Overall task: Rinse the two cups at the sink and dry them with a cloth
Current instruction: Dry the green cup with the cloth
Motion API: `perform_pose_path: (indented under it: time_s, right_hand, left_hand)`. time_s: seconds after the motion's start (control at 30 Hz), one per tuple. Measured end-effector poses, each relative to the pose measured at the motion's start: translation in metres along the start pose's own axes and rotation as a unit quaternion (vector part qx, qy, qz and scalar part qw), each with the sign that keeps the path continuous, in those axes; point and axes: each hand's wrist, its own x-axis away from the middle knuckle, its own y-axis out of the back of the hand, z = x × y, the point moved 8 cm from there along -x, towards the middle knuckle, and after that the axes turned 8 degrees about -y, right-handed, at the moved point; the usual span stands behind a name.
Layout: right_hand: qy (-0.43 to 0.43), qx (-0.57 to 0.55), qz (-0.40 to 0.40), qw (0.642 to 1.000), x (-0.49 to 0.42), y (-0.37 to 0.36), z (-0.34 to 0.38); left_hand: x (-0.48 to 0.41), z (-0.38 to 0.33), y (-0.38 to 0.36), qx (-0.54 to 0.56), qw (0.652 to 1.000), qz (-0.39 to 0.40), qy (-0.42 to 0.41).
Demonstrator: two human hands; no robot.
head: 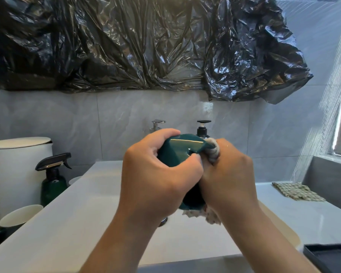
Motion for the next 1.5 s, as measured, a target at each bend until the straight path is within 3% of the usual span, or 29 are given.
perform_pose_path:
  time_s: [0.17, 0.23, 0.3, 0.37, 0.47, 0.57, 0.63, 0.9, 1.0, 1.07, 1.13, 1.27, 1.37, 1.5]
  right_hand:
    - [-0.049, 0.004, 0.17, 0.984, 0.0, -0.024, -0.007]
    - [-0.088, -0.082, 0.277, 0.953, 0.006, -0.036, -0.008]
    - [-0.119, -0.174, 0.309, 0.928, 0.006, -0.039, -0.008]
    - [-0.097, -0.17, 0.244, 0.95, 0.0, -0.029, -0.006]
    - [0.016, -0.089, 0.13, 0.987, -0.007, -0.009, 0.003]
    - [0.162, -0.017, 0.11, 0.98, -0.003, 0.003, 0.025]
    - [0.203, 0.003, 0.098, 0.974, 0.0, 0.007, 0.033]
    - [-0.058, -0.097, 0.084, 0.99, -0.004, -0.019, -0.014]
    - [-0.192, -0.271, 0.15, 0.931, 0.012, -0.051, -0.031]
    - [-0.242, -0.32, 0.177, 0.899, 0.019, -0.063, -0.038]
    - [-0.204, -0.265, 0.161, 0.929, 0.013, -0.056, -0.035]
    - [-0.043, -0.127, 0.098, 0.986, -0.006, -0.019, -0.015]
    - [0.062, -0.044, 0.089, 0.993, -0.007, -0.003, 0.002]
    - [0.103, -0.029, 0.053, 0.993, -0.005, 0.005, 0.01]
  left_hand:
    - [-0.002, 0.012, 0.008, 0.029, 0.998, -0.051, 0.033]
    - [-0.003, 0.018, 0.01, 0.033, 0.997, -0.049, 0.055]
    - [-0.004, 0.024, 0.009, 0.045, 0.995, -0.04, 0.077]
    - [-0.002, 0.024, 0.006, 0.061, 0.994, -0.026, 0.088]
    - [-0.002, 0.018, 0.0, 0.047, 0.996, 0.003, 0.076]
    - [-0.001, 0.012, -0.007, 0.037, 0.996, 0.048, 0.069]
    - [0.002, 0.008, -0.012, 0.037, 0.996, 0.061, 0.058]
    - [0.008, 0.0, 0.002, -0.014, 0.998, -0.064, -0.006]
    - [0.011, -0.008, 0.004, -0.059, 0.995, -0.068, -0.052]
    - [0.009, -0.005, 0.004, -0.075, 0.995, -0.052, -0.044]
    - [0.005, 0.003, 0.002, -0.053, 0.998, -0.034, -0.007]
    - [-0.002, 0.005, 0.0, -0.017, 1.0, 0.001, 0.023]
    - [-0.003, 0.002, -0.007, 0.002, 0.997, 0.062, 0.035]
    - [-0.002, -0.001, -0.01, -0.003, 0.995, 0.091, 0.031]
